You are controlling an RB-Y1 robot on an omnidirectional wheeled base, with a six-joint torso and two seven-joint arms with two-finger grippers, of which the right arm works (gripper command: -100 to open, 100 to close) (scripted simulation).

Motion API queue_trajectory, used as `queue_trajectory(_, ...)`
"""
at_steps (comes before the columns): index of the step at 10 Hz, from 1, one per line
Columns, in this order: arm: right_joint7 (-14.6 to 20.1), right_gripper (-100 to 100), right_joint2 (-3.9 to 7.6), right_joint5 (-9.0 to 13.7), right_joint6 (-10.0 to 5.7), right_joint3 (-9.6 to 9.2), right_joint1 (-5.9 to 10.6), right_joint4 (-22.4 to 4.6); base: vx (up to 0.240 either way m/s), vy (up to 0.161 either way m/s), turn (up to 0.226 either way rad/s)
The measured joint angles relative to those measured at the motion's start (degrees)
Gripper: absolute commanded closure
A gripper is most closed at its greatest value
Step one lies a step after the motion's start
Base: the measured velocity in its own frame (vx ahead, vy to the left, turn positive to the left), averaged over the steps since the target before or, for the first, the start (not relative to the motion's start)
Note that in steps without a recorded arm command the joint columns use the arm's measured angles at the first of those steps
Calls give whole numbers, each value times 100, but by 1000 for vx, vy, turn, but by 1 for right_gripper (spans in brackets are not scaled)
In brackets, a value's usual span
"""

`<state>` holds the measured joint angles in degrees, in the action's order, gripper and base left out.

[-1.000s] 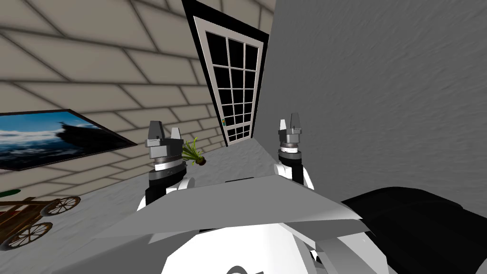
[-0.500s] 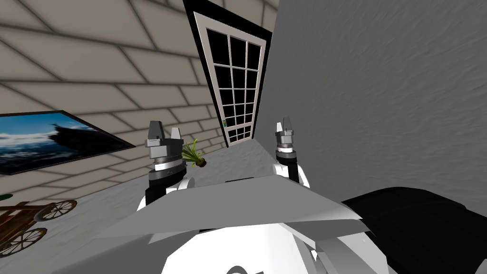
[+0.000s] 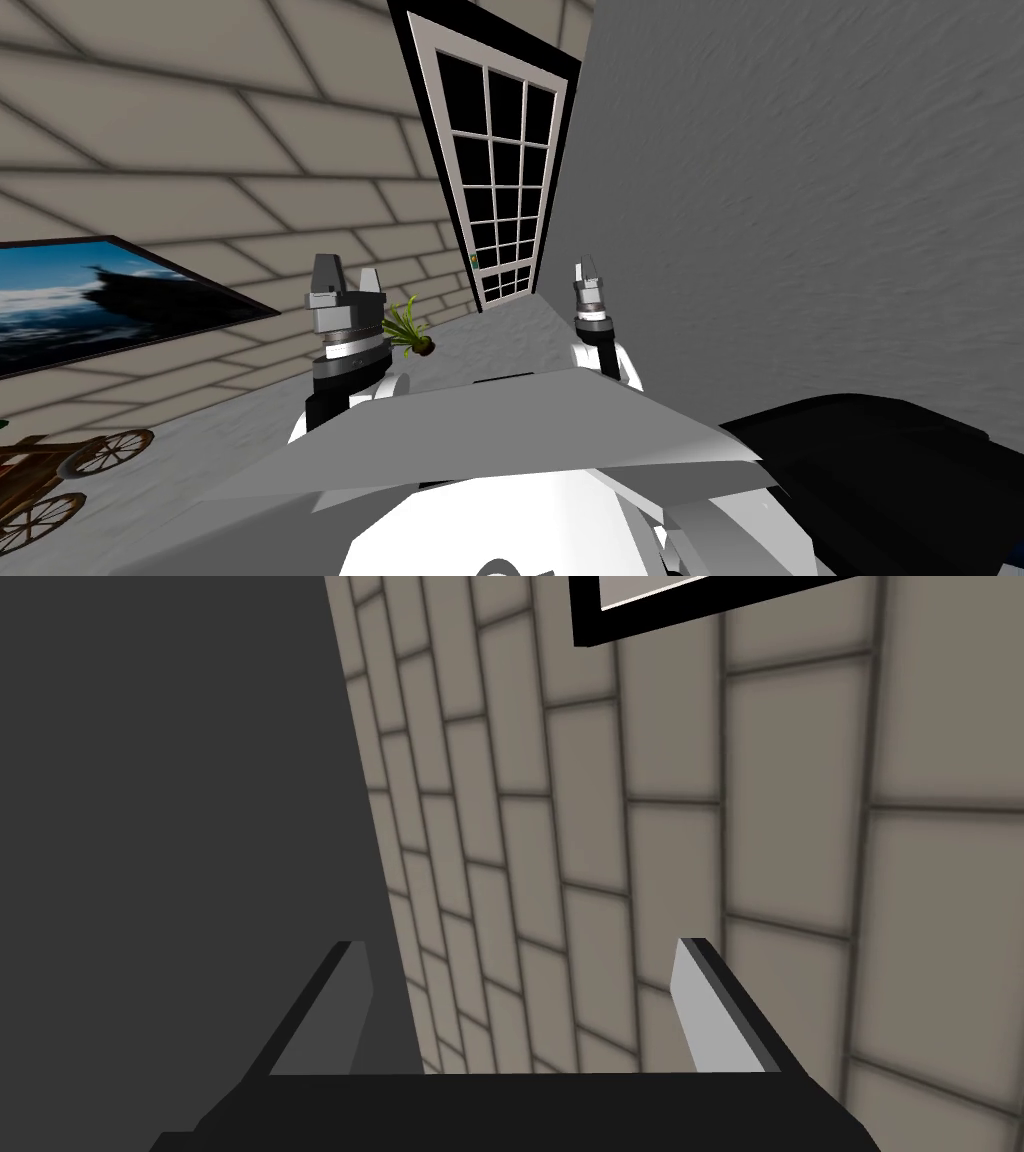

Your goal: Pull the door open

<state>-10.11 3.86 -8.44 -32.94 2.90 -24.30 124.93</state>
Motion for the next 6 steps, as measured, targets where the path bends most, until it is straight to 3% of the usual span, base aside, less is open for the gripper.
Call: queue_trajectory(6,-489,-100,37,-174,-185,-43,214,-716,84,48,2)
